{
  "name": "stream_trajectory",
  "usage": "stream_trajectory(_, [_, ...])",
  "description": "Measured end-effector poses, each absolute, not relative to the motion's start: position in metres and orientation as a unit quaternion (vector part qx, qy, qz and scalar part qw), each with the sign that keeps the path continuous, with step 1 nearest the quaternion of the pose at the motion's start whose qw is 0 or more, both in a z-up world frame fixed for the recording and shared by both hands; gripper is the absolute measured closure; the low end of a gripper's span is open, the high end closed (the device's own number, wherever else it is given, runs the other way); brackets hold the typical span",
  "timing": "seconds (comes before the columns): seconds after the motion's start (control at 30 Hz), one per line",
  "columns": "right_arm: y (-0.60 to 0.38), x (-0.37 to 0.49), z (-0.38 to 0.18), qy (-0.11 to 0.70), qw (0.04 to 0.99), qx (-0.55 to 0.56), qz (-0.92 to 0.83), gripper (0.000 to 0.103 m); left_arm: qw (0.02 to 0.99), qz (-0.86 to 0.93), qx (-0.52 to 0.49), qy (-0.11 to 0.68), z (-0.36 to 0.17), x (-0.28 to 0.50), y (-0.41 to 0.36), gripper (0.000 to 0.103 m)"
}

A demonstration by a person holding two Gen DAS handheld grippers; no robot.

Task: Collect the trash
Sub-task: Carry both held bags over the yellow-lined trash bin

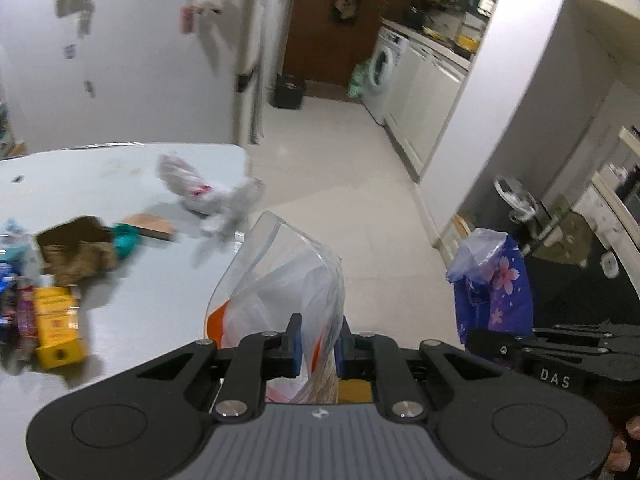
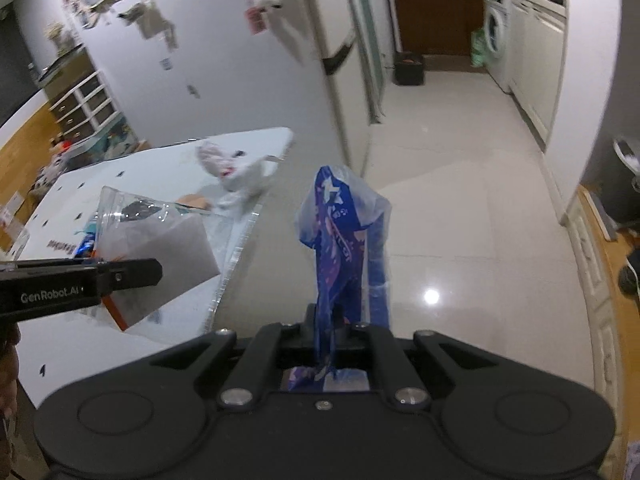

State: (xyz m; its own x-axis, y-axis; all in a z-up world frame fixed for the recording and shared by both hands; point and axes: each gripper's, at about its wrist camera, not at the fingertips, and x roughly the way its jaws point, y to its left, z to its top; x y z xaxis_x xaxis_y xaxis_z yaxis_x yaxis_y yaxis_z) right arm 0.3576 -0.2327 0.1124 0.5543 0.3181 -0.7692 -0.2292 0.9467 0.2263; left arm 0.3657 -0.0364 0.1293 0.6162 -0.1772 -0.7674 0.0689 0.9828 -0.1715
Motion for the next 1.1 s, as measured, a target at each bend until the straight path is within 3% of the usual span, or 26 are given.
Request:
stream_trajectory(0.6, [-0.3,0.367,-0.04,0.565,0.813,0.106,0.093,0.098,0.806,-0.116,-0.05,0.579,-0.034,0.421,-0.137,0.088])
stream_trajectory(1.1, [-0.311,0.392,-0.193,0.633,0.758,0.137,0.077,0.098,0.754,-0.088,-0.049,0.649,-0.179,0.449,-0.153,0.087])
